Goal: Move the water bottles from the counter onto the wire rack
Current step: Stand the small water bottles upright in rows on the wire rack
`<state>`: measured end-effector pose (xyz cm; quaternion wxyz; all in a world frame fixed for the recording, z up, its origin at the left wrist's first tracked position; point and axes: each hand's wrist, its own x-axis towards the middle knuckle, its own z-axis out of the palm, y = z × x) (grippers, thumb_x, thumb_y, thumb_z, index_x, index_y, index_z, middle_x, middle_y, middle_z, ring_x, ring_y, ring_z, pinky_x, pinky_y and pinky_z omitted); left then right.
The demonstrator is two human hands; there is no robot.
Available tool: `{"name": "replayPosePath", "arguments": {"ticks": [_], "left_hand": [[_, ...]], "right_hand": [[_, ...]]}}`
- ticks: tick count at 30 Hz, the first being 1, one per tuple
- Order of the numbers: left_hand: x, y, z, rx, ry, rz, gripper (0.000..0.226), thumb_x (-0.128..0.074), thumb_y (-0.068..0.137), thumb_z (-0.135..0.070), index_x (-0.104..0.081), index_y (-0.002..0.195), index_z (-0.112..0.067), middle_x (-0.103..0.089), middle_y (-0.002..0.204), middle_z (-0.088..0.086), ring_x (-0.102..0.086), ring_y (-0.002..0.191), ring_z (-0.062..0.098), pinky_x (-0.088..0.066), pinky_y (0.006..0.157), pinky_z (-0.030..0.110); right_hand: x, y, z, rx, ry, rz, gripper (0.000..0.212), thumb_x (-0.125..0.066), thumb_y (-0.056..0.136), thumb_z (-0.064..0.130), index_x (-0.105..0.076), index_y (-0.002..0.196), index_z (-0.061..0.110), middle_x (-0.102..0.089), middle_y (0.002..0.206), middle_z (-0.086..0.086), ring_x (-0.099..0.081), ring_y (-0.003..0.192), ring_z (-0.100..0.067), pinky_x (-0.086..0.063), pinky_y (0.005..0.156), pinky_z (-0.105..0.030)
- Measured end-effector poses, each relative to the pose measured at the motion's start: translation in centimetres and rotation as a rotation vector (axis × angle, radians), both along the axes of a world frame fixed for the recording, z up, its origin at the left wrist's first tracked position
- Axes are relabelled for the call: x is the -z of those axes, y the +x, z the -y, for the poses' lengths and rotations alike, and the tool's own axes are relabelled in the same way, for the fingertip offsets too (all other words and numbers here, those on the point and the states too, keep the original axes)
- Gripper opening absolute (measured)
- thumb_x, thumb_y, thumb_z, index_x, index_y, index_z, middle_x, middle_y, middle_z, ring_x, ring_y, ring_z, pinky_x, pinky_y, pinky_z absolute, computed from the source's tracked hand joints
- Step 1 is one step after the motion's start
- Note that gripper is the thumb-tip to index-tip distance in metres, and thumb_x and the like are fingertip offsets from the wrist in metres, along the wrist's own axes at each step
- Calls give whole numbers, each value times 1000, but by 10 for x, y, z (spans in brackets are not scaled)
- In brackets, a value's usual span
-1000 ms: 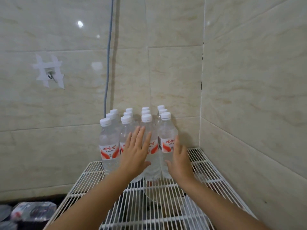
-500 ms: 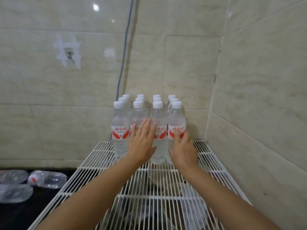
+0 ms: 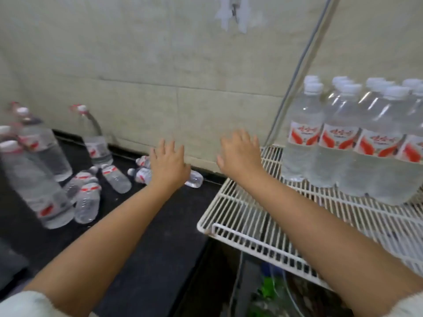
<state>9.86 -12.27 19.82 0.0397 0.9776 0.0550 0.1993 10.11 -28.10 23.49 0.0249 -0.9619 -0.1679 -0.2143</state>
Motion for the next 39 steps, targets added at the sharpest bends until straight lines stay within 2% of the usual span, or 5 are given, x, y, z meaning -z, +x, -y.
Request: {"name": "replayPosePath", "arguments": {"ticks": [15,23,29,37,39], "left_hand": [[166,50,-325,-240,-166,-375,54,-47,90,-38,-34,131,-6,-38,136,14,-37,125,29,-34,103,35],[217,67,-351,-273,-260,-410,63,-41,92,-31,-15,143,-3,-9,152,20,-6,142,33,-20,113,40],[234,73,-356,-227,-196,-350,70,-84,45,-23,-63,105,6,-62,110,31,-62,101,44,-55,70,47],[231,70,-354,-192,-231,-357,72,-83,46,-14,-59,108,12,-58,111,37,-58,103,50,-52,72,55],[226,68,-354,-184,-296,-332,69,-77,60,-11,-51,119,14,-48,125,39,-47,117,52,-46,87,57]], "right_hand": [[172,121,-315,0,-74,-521,46,-43,93,33,-40,132,9,-43,137,-12,-35,129,-29,-26,109,-45],[227,183,-398,-166,56,-593,56,-49,91,36,-33,138,8,-40,137,-15,-37,127,-31,-31,104,-37],[244,222,-446,-109,102,-722,84,-65,80,39,-17,144,14,-32,143,-18,-40,127,-36,-39,99,-42],[249,193,-420,-96,64,-656,83,-64,82,34,-12,145,15,-35,136,-17,-39,123,-34,-43,91,-41],[247,169,-397,-83,41,-665,83,-62,83,35,-10,145,15,-34,135,-15,-40,121,-32,-43,90,-40]]}}
